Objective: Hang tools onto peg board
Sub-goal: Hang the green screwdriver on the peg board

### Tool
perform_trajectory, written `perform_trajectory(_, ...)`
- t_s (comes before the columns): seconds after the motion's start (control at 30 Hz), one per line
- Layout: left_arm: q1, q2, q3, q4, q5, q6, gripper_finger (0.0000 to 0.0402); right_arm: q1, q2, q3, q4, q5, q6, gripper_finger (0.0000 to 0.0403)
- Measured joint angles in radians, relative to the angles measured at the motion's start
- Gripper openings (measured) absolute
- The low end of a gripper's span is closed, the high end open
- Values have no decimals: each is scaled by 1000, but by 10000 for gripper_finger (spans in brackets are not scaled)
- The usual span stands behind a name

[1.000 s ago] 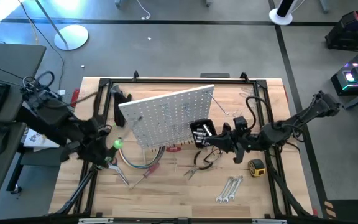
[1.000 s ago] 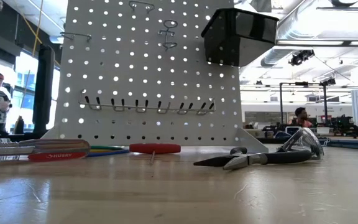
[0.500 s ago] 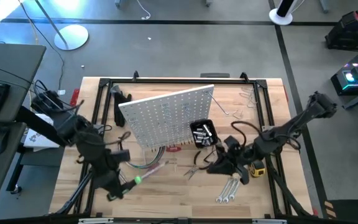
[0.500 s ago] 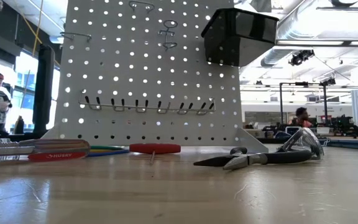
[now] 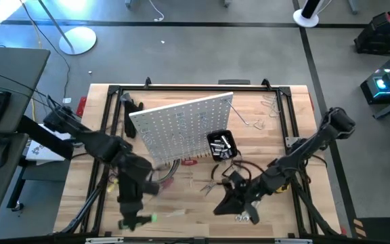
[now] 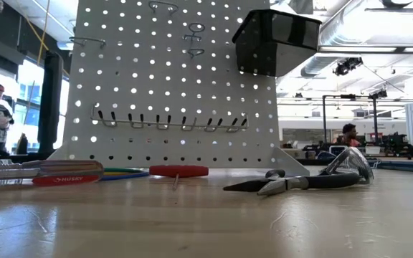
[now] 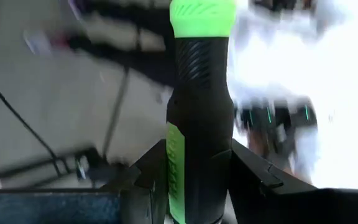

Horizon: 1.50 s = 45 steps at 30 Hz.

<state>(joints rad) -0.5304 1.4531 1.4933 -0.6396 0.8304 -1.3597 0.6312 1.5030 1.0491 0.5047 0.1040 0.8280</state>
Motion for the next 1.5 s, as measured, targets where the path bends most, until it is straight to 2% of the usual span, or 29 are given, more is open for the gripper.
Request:
perform_trajectory(0.1, -1, 46, 0, 48, 141, 8, 115, -6, 56, 117, -94, 0, -89, 0)
perform_trajectory(0.2, 19, 81, 0, 62, 204, 61, 115, -20, 102, 247, -312, 10, -152, 0)
perform_trajectory(0.37, 80, 123, 0, 62, 200, 133, 115, -42, 171, 447, -607, 42, -209, 0)
perform_trajectory(0.6, 156, 154, 1, 64, 158, 152, 115, -51, 233, 678, -929, 115, -246, 10)
perform_trajectory(0.73, 191, 176, 1, 84, 170, 165, 115, -51, 260, 776, -1110, 112, -253, 61)
perform_trajectory(0.93, 242, 204, 1, 228, 192, 130, 115, -50, 297, 867, -1215, 116, -384, 174)
perform_trajectory(1.07, 279, 206, 1, 292, 197, 109, 115, -55, 326, 879, -1323, 152, -440, 211)
perform_trajectory(1.27, 315, 203, 1, 295, 196, 127, 115, -64, 324, 881, -1364, 255, -418, 203)
perform_trajectory(1.5, 348, 203, 1, 292, 183, 161, 115, -64, 323, 881, -1341, 271, -453, 134)
